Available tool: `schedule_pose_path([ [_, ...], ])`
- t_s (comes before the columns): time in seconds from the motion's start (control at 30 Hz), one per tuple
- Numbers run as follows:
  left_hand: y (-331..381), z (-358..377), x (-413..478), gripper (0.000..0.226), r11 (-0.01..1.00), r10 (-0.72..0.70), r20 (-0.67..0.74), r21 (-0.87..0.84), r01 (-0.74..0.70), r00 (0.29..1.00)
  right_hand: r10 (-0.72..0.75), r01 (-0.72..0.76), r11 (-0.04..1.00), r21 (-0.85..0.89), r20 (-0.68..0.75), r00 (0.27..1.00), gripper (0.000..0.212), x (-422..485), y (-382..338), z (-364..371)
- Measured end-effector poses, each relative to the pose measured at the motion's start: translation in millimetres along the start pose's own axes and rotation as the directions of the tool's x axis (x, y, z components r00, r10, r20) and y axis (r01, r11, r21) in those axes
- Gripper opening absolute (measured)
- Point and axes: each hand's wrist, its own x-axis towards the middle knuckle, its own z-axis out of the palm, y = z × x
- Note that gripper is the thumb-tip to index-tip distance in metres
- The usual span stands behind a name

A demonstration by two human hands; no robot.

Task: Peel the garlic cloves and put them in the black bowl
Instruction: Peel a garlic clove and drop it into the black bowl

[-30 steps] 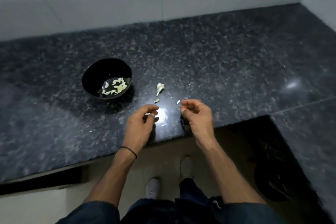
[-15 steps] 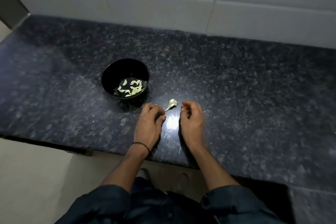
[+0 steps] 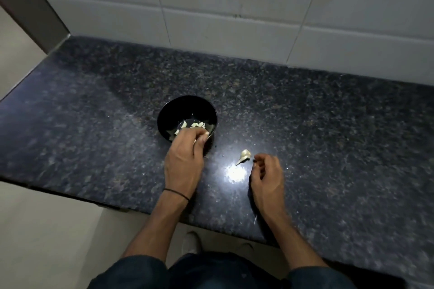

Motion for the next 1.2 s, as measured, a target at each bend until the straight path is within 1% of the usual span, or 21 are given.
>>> schedule_pose_path([
  [0.07, -15, -1, 13, 0.010, 0.987, 0.041, 0.023, 0.156, -0.044, 0.999, 0.004, -0.004, 1.000, -0.005, 0.006, 1.000, 0.018, -1, -1, -1],
  [0.1, -22, 0, 17, 0.011, 0.978, 0.045, 0.043, 0.203, -0.053, 0.998, 0.005, -0.005, 1.000, -0.005, 0.005, 1.000, 0.018, -1, -1, -1],
  [0.13, -27, 1, 20, 0.012, 0.976, 0.040, 0.064, 0.210, -0.052, 0.997, 0.004, -0.004, 1.000, -0.005, 0.004, 1.000, 0.018, -1, -2, -1],
  [0.23, -33, 3, 23, 0.014, 0.989, 0.043, 0.094, 0.140, -0.056, 0.995, 0.004, -0.004, 1.000, -0.013, 0.006, 1.000, 0.018, -1, -2, -2],
  [0.4, -28, -5, 20, 0.017, 0.996, 0.064, 0.059, 0.050, -0.067, 0.996, 0.008, -0.008, 1.000, 0.014, 0.007, 1.000, 0.018, -2, -3, -3],
  [0.5, -15, -5, 13, 0.019, 0.996, 0.083, 0.030, -0.034, -0.082, 0.996, 0.072, -0.072, 0.994, 0.086, 0.002, 0.997, 0.019, 1, -4, -6],
  [0.57, -3, 3, 2, 0.020, 0.990, 0.094, 0.060, -0.110, -0.087, 0.994, 0.144, -0.141, 0.975, 0.173, -0.006, 0.990, 0.017, 5, -5, -8],
  [0.63, 2, 18, -12, 0.020, 0.981, 0.087, 0.156, -0.188, -0.057, 0.984, 0.168, -0.163, 0.965, 0.207, -0.008, 0.986, 0.014, 11, -7, -12],
  [0.7, 1, 34, -22, 0.019, 0.969, 0.047, 0.283, -0.248, 0.026, 0.958, 0.134, -0.131, 0.977, 0.165, -0.002, 0.991, 0.015, 16, -12, -15],
  [0.77, -2, 47, -27, 0.019, 0.966, 0.010, 0.352, -0.246, 0.082, 0.936, 0.068, -0.070, 0.991, 0.110, 0.020, 0.997, 0.018, 21, -20, -19],
  [0.83, -6, 54, -28, 0.019, 0.973, -0.036, 0.381, -0.199, 0.120, 0.924, -0.026, 0.018, 0.995, 0.095, 0.078, 0.997, 0.022, 27, -24, -20],
  [0.9, -9, 58, -30, 0.020, 0.977, -0.072, 0.395, -0.155, 0.143, 0.916, -0.116, 0.104, 0.992, 0.077, 0.180, 0.977, 0.027, 33, -23, -20],
  [1.0, -12, 61, -31, 0.023, 0.979, -0.094, 0.420, -0.124, 0.159, 0.903, -0.169, 0.190, 0.981, -0.041, 0.300, 0.939, 0.024, 40, -18, -15],
  [1.07, -13, 62, -30, 0.023, 0.978, -0.106, 0.427, -0.120, 0.172, 0.898, -0.174, 0.192, 0.981, -0.032, 0.296, 0.939, 0.020, 39, -16, -14],
  [1.2, -12, 63, -29, 0.022, 0.970, -0.128, 0.433, -0.135, 0.205, 0.892, -0.119, 0.114, 0.993, 0.034, 0.196, 0.973, 0.012, 33, -15, -18],
])
